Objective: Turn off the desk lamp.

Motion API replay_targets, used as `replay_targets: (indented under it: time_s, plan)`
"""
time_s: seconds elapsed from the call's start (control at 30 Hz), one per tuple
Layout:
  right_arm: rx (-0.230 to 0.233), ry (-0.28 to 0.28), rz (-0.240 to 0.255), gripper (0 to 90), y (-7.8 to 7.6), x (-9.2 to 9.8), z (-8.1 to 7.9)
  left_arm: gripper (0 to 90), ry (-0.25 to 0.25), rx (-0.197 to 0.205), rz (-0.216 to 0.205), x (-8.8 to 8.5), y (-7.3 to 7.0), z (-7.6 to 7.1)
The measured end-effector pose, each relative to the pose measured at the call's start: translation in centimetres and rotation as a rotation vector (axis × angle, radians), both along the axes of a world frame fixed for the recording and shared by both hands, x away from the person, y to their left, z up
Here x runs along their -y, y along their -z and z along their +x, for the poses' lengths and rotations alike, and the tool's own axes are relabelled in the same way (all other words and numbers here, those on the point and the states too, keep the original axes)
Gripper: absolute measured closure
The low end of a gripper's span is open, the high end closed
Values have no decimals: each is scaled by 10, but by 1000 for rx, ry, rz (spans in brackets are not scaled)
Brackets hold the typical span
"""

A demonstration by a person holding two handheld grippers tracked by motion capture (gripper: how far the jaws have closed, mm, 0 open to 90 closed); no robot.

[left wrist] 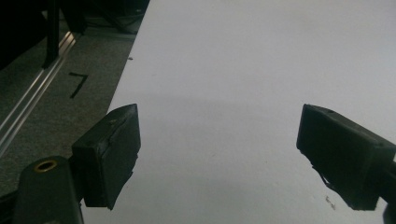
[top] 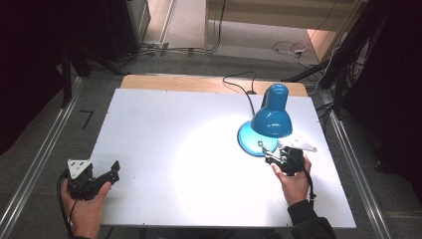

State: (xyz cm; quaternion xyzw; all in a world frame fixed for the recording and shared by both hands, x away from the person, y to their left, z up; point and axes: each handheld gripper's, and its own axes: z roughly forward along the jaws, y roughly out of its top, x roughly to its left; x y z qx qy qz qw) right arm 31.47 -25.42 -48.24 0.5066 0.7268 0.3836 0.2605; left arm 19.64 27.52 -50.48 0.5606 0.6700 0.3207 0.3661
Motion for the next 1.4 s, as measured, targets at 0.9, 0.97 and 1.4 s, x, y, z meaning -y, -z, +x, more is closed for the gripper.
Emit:
replay_targets:
  time_s: [0.9, 0.97, 1.4]
  plan:
    - [-27, -12, 25, 756, 10, -15, 13, 152, -2, 6, -4, -2, 0, -1]
    - [-27, -13, 27, 780, 10, -15, 14, 153, -3, 7, -5, -2, 0, -1]
    - [-24, -7, 19, 877, 15, -18, 21, 158, -3, 7, -5, -2, 0, -1]
